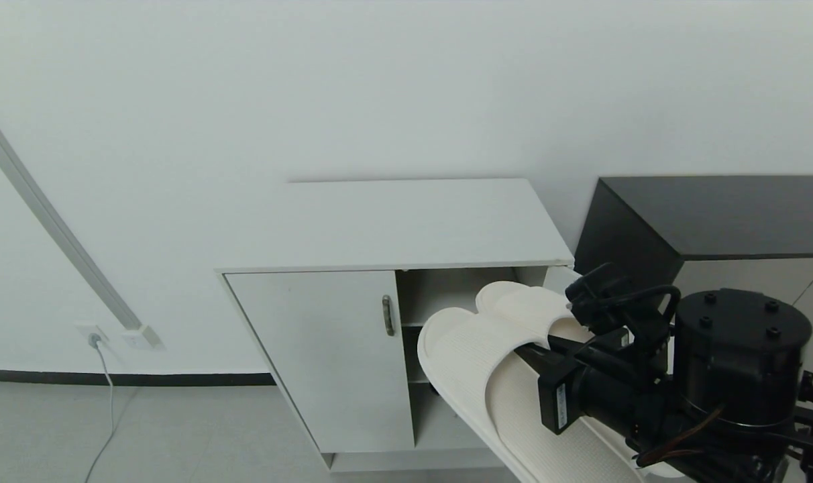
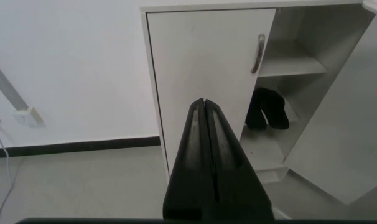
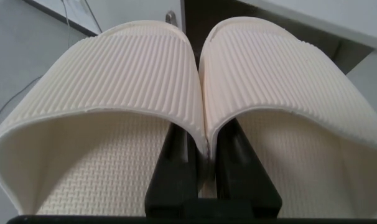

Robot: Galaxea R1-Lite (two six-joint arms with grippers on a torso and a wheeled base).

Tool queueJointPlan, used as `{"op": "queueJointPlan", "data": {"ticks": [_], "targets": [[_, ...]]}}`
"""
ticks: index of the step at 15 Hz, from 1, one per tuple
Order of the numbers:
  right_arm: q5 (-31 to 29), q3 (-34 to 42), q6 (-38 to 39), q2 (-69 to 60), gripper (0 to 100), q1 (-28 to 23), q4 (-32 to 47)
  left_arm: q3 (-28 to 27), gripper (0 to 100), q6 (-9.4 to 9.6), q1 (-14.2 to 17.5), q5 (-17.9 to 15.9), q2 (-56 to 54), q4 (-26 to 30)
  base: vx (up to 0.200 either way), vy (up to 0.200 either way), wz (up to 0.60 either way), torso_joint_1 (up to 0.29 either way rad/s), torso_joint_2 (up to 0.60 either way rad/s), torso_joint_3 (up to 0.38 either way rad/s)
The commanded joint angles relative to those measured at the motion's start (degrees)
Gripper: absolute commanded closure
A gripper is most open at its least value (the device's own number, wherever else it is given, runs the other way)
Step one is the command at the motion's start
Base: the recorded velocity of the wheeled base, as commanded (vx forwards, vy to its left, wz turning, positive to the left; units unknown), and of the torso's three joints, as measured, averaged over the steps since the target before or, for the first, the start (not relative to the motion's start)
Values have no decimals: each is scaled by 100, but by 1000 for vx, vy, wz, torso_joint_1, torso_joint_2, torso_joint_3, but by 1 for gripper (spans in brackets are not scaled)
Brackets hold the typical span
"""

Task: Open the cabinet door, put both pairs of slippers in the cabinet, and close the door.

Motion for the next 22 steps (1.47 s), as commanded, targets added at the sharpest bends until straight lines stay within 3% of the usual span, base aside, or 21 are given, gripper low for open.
{"op": "queueJointPlan", "data": {"ticks": [1, 22], "targets": [[-2, 38, -1, 17, 100, 6, -39, -4, 100, -1, 1, 1, 5, -5, 0, 0, 0, -232, 535, 290], [-2, 126, -19, 87, 100, 6, -198, 5, 100, -9, 1, 1, 5, -5, 0, 0, 0, -181, 501, 323]]}}
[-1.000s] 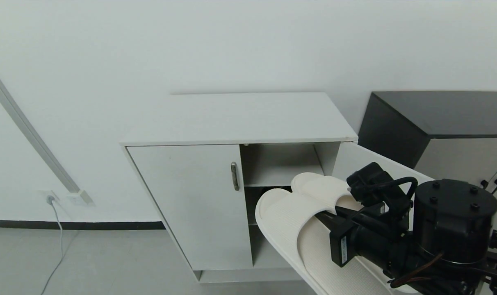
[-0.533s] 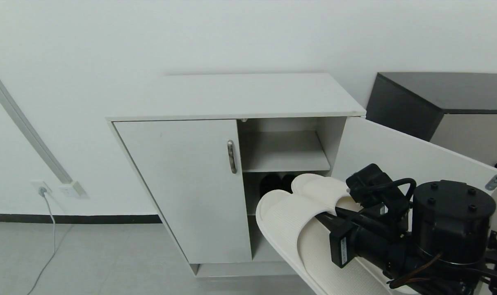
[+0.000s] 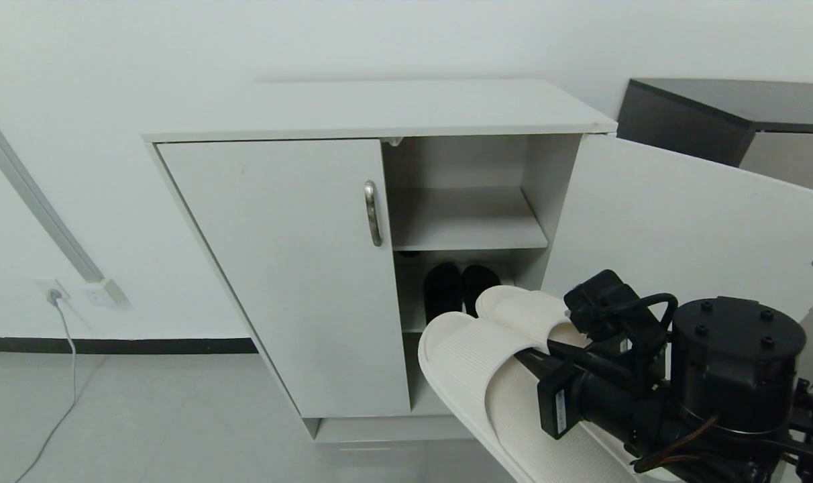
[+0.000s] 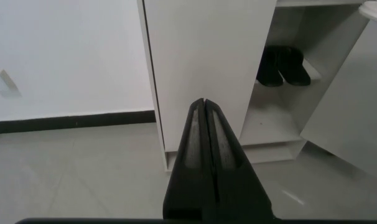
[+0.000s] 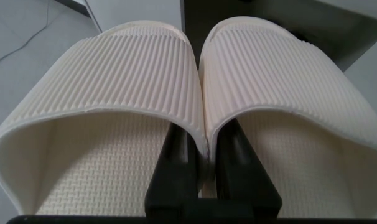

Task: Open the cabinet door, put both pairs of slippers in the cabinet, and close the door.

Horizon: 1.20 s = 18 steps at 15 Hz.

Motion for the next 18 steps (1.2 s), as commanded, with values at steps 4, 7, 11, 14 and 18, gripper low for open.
{"op": "queueJointPlan", "data": {"ticks": [4, 7, 11, 14, 18], "targets": [[1, 2, 2, 27, 100, 2, 0, -1, 100, 2, 1, -2, 5, 6, 0, 0, 0, -66, 444, 375], [1, 19, 2, 53, 100, 11, -44, -1, 100, 2, 1, -2, 5, 6, 0, 0, 0, -25, 403, 375], [1, 19, 2, 88, 100, 11, -62, -1, 100, 2, 1, -2, 5, -3, 0, 0, 0, -1, 86, 79], [-8, 54, -244, 370, 100, 11, -659, -1, 100, 2, 1, -2, 5, 6, 0, 0, 0, 0, 0, 0], [-2065, -1211, -429, 1495, 100, 319, -1204, -1, 100, 10, 1, -2, 5, 6, 0, 0, 0, 0, 0, 0]]}}
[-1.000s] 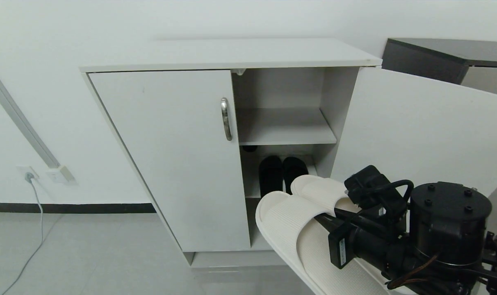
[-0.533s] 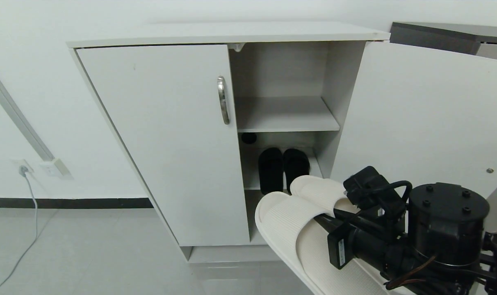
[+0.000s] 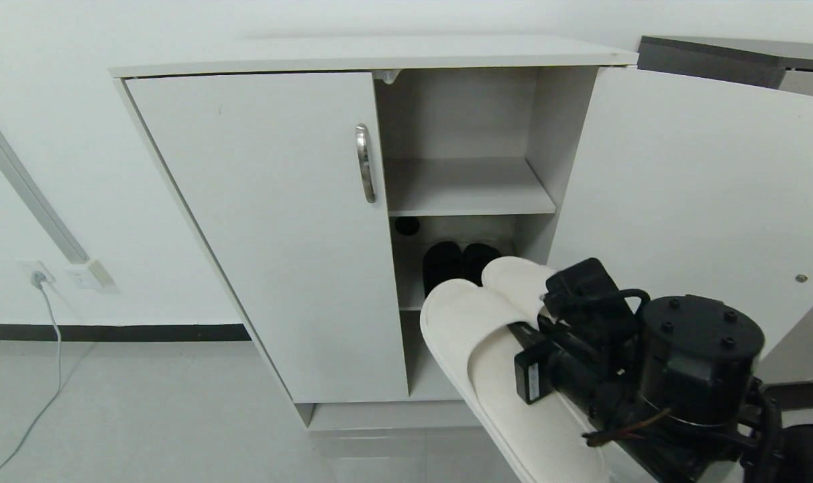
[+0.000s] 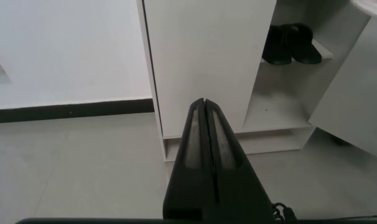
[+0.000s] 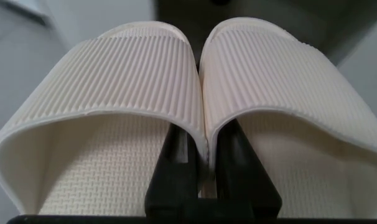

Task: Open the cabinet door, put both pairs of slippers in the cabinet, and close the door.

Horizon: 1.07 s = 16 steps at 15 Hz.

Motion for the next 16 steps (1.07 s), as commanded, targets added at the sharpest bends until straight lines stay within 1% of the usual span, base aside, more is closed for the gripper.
{"op": "queueJointPlan", "data": {"ticks": [1, 2, 3, 6, 8, 9, 11, 16], "targets": [[-1126, -1241, 58, 979, 100, 244, 22, 1, 100, 2, 1, -2, 5, -5, 0, 0, 0, 0, 0, 0], [-1645, -1874, 58, 1199, 100, 297, 479, 1, 100, 2, 1, -2, 5, 3, 0, 0, 0, 0, 0, 0], [-1935, -2375, 128, 1313, 100, 314, 971, 10, 100, 2, 1, -2, 5, 3, 0, 0, 0, 0, 0, 0], [-2374, -3825, 585, 1445, 100, 332, 2386, 1, 100, 2, -8, -2, 5, -5, 0, 0, 0, 0, 0, 0], [-2444, -4590, 1016, 1445, 100, 323, 3397, 1, 100, 2, 1, -2, 5, 3, 0, 0, 0, 0, 0, 0], [-2444, -4827, 1165, 1445, 100, 314, 3819, 10, 100, 2, 1, -2, 5, 3, 0, 0, 0, 0, 0, 0], [-2444, -5003, 1367, 1445, 100, 297, 4311, 1, 100, 2, 1, -2, 5, -5, 0, 0, 0, 0, 0, 0], [-2436, -5030, 1262, 1339, 100, 270, 4338, 1, 100, 2, -8, -2, 5, 3, 0, 0, 0, 0, 0, 0]]}}
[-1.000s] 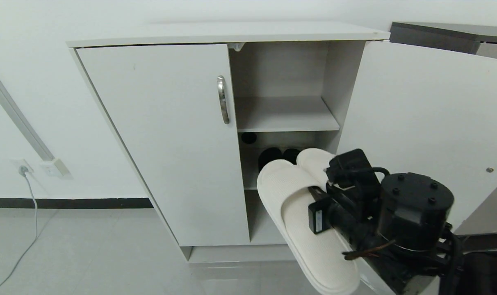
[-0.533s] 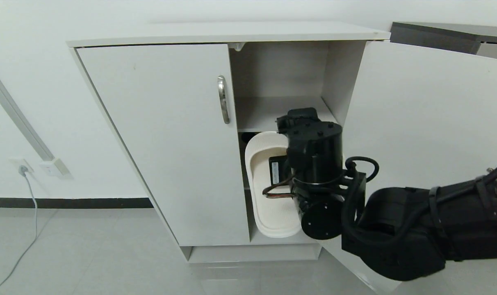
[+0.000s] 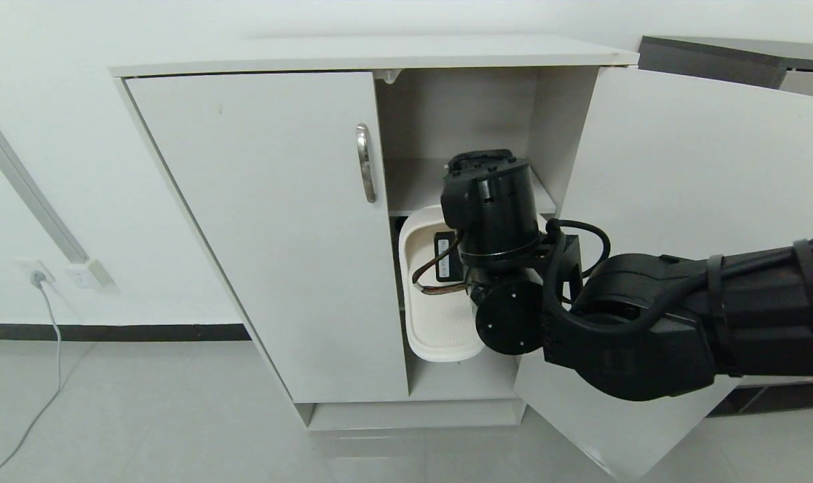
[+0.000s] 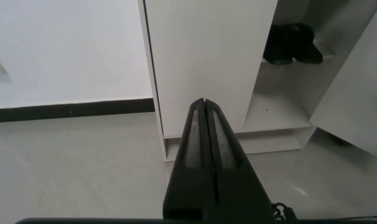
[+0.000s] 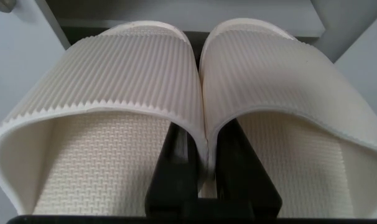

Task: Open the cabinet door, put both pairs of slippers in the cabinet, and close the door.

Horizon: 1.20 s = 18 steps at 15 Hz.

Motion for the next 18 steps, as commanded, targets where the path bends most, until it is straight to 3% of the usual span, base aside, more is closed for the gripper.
{"op": "queueJointPlan", "data": {"ticks": [1, 5, 18], "targets": [[13, -4, -12, -67, 100, 2, 1, 7, 100, -1, 1, 1, 5, 2, 0, 0, 0, 0, 0, 0], [21, 4, -47, -41, 100, -24, 1, -1, 100, -1, 1, 1, 5, 2, 0, 0, 0, 0, 0, 0], [30, -13, -56, -32, 100, -51, -34, 7, 100, 8, 1, 1, 5, 2, 200, 0, 0, 2, 4, 2]]}}
